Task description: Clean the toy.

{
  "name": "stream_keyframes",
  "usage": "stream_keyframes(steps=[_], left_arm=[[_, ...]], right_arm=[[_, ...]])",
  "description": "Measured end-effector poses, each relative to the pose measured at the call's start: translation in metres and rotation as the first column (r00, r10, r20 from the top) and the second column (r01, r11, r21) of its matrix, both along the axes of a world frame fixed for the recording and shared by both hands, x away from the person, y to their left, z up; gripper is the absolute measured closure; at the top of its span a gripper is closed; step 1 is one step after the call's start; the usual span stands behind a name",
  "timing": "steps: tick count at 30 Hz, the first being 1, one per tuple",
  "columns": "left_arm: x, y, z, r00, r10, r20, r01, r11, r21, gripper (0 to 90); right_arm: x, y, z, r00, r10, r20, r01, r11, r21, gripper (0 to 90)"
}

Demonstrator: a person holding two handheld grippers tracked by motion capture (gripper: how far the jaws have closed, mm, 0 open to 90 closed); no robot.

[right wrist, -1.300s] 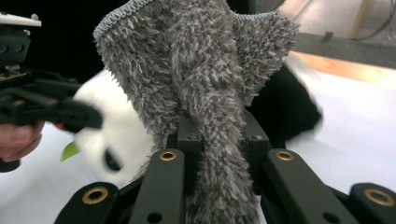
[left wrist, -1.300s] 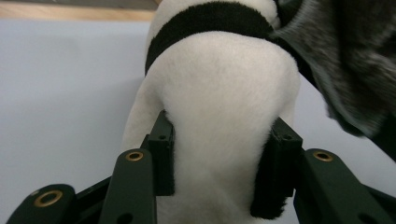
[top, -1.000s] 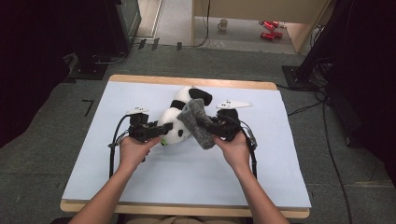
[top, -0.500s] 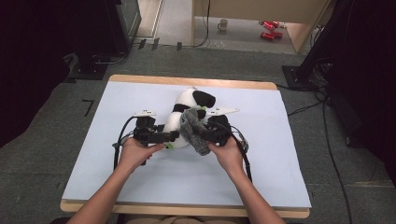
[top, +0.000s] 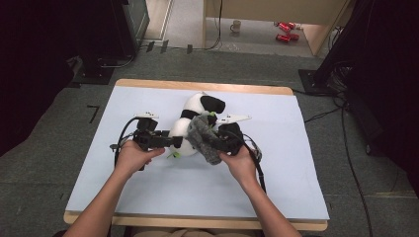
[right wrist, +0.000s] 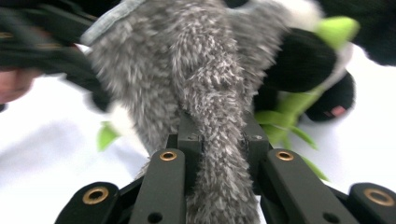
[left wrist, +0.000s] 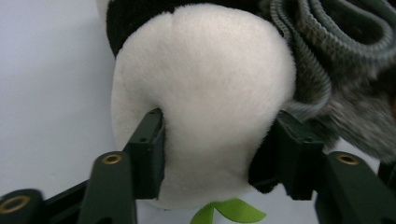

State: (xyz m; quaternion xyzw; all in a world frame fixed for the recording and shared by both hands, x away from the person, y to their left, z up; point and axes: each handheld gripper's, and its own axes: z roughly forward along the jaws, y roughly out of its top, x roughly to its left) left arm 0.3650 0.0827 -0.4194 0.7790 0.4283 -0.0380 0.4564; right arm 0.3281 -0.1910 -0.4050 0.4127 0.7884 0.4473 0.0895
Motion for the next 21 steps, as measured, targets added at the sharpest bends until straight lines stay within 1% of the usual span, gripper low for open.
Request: stream_keyframes(steps=[2,4,5,6,8,9,10,11,14,15,17,18,21], left_arm=[[0.002,0.001,-0.001,0.9996,0.021,-0.020,-0.021,0.9997,-0.015,48.0],[0.003,0.001,-0.001,0.9994,0.026,-0.024,-0.026,0.9995,-0.020,49.7],[0.001,-0.002,0.000,0.9987,0.038,-0.034,-0.039,0.9989,-0.025,50.5],[0.000,-0.004,0.001,0.9985,0.041,-0.037,-0.042,0.9989,-0.022,51.3],[-0.002,-0.009,0.002,0.9979,0.040,-0.051,-0.041,0.9989,-0.022,52.6],[-0.003,-0.011,0.003,0.9969,0.042,-0.067,-0.044,0.9987,-0.024,53.3],[-0.004,-0.013,0.003,0.9960,0.052,-0.072,-0.054,0.9983,-0.024,53.9],[-0.005,-0.013,0.003,0.9958,0.059,-0.070,-0.061,0.9979,-0.022,54.4],[-0.005,-0.013,0.002,0.9952,0.066,-0.073,-0.067,0.9974,-0.023,54.5],[-0.005,-0.014,0.001,0.9956,0.065,-0.067,-0.067,0.9977,-0.013,54.6],[-0.006,-0.015,-0.001,0.9956,0.070,-0.061,-0.071,0.9975,-0.008,54.7],[-0.006,-0.015,-0.001,0.9963,0.065,-0.056,-0.065,0.9979,-0.001,54.6],[-0.006,-0.014,-0.002,0.9967,0.059,-0.056,-0.059,0.9983,0.000,53.8]], right_arm=[[-0.005,0.008,0.004,0.9992,0.032,0.023,-0.033,0.999,0.014,76.2],[-0.009,0.018,0.006,0.9968,0.070,0.037,-0.071,0.997,0.026,76.3],[-0.012,0.024,0.006,0.9954,0.087,0.041,-0.088,0.996,0.018,76.3],[-0.013,0.030,0.005,0.9931,0.105,0.051,-0.106,0.994,0.007,76.3],[-0.017,0.038,0.002,0.9909,0.122,0.056,-0.122,0.992,-0.005,76.4],[-0.019,0.041,0.000,0.9897,0.128,0.063,-0.128,0.992,-0.011,76.4],[-0.020,0.044,-0.002,0.9887,0.133,0.068,-0.133,0.991,-0.015,76.4],[-0.021,0.045,-0.004,0.9885,0.130,0.077,-0.129,0.991,-0.020,76.5],[-0.020,0.042,-0.011,0.9866,0.133,0.094,-0.134,0.991,0.000,76.3],[-0.019,0.041,-0.015,0.9849,0.138,0.104,-0.139,0.990,0.002,76.2],[-0.020,0.040,-0.024,0.9827,0.142,0.119,-0.143,0.990,0.002,76.1],[-0.020,0.039,-0.027,0.9816,0.143,0.126,-0.145,0.989,0.004,76.1],[-0.022,0.039,-0.032,0.9764,0.154,0.151,-0.155,0.988,-0.008,76.0]])
